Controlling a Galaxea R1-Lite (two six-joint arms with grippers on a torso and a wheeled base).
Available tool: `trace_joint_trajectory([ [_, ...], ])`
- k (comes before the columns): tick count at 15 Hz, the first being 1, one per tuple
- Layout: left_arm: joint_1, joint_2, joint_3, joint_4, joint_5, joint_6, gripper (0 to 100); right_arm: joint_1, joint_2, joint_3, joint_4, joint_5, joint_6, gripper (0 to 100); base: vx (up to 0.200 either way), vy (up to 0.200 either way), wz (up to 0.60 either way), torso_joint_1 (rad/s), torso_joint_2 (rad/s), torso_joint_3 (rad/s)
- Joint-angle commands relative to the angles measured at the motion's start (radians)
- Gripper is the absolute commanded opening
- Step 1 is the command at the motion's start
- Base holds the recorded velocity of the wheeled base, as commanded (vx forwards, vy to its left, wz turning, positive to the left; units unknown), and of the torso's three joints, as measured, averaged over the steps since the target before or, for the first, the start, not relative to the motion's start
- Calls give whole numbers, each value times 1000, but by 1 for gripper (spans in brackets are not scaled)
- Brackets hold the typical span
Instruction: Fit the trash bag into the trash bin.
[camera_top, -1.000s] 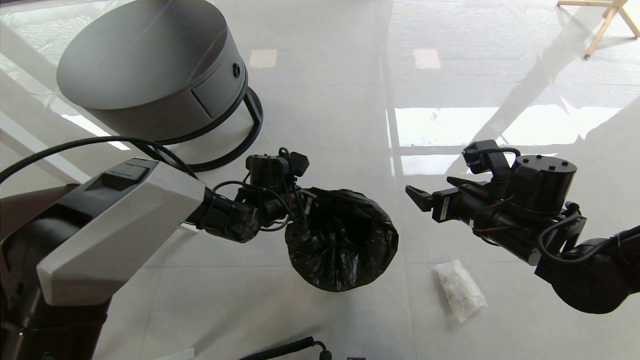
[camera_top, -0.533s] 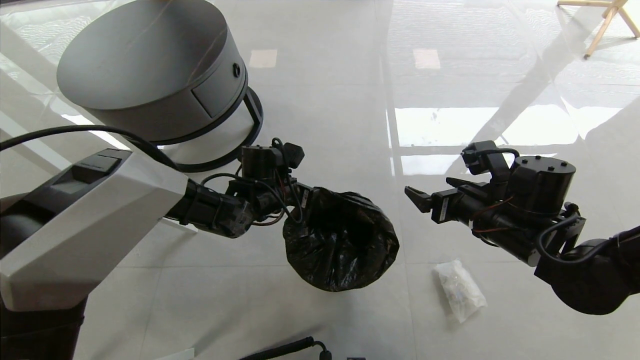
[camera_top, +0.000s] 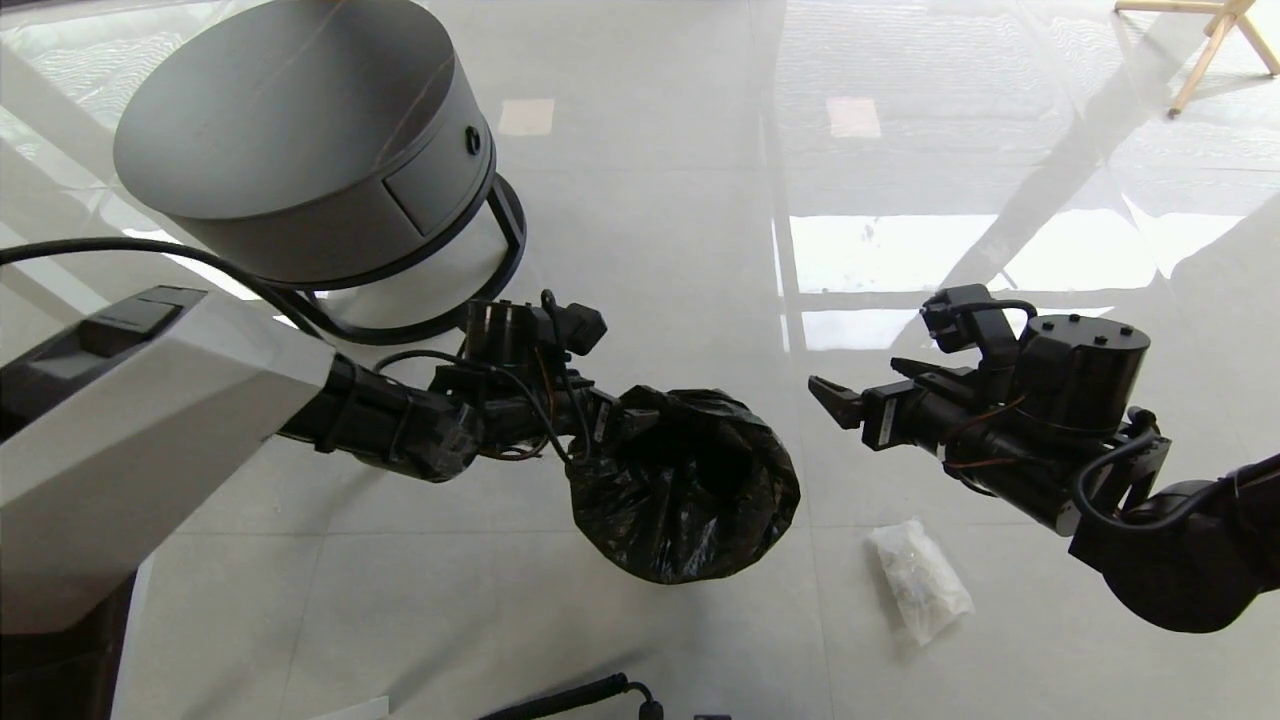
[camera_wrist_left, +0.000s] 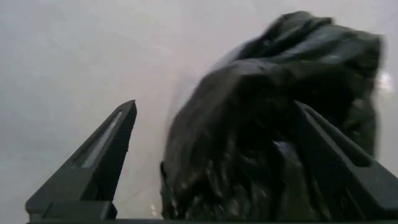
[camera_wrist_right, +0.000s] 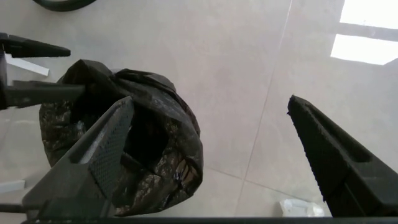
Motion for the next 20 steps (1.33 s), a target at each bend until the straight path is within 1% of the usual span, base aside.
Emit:
trace_joint_trajectory([
  [1, 25, -83, 14, 82, -87, -14, 100, 5, 2, 1, 0, 0, 0, 100, 0, 0, 0, 0, 0, 0],
  [2, 31, -86, 11, 114, -111, -24, 100, 11, 2, 7, 0, 0, 0, 100, 0, 0, 0, 0, 0, 0],
  [4, 45, -86, 0, 105, -114, -116, 100, 13, 19, 15, 1, 0, 0, 100, 0, 0, 0, 0, 0, 0],
  [5, 62, -114, -3, 86, -108, -170, 100, 13, 77, 15, 0, -3, -3, 100, 0, 0, 0, 0, 0, 0],
  [6, 85, -175, -1, 69, -108, -258, 100, 13, 138, 13, -16, 0, -21, 100, 0, 0, 0, 0, 0, 0],
  [7, 98, -246, 2, 71, -110, -343, 100, 13, 192, 15, -57, 0, -35, 100, 0, 0, 0, 0, 0, 0],
  [8, 124, -327, 6, 86, -117, -417, 100, 14, 253, 6, -132, 2, -43, 100, 0, 0, 0, 0, 0, 0],
  [9, 141, -381, 6, 118, -119, -446, 100, 27, 315, -14, -178, 14, -48, 100, 0, 0, 0, 0, 0, 0],
  [11, 170, -432, 12, 172, -123, -449, 100, 37, 393, -83, -181, 40, -49, 100, 0, 0, 0, 0, 0, 0],
  [14, 192, -441, 55, 169, -126, -448, 100, 31, 482, -225, -161, 41, -81, 100, 0, 0, 0, 0, 0, 0],
  [16, 193, -442, 78, 160, -126, -448, 100, 16, 516, -297, -115, 48, -98, 100, 0, 0, 0, 0, 0, 0],
  [18, 193, -450, 101, 138, -126, -448, 100, 10, 550, -360, -74, 66, -98, 100, 0, 0, 0, 0, 0, 0],
  [19, 195, -450, 106, 135, -125, -448, 100, 8, 554, -370, -69, 66, -98, 0, 0, 0, 0, 0, 0, 0],
  [20, 200, -462, 120, 131, -125, -448, 100, 10, 568, -407, -57, 68, -98, 0, 0, 0, 0, 0, 0, 0],
])
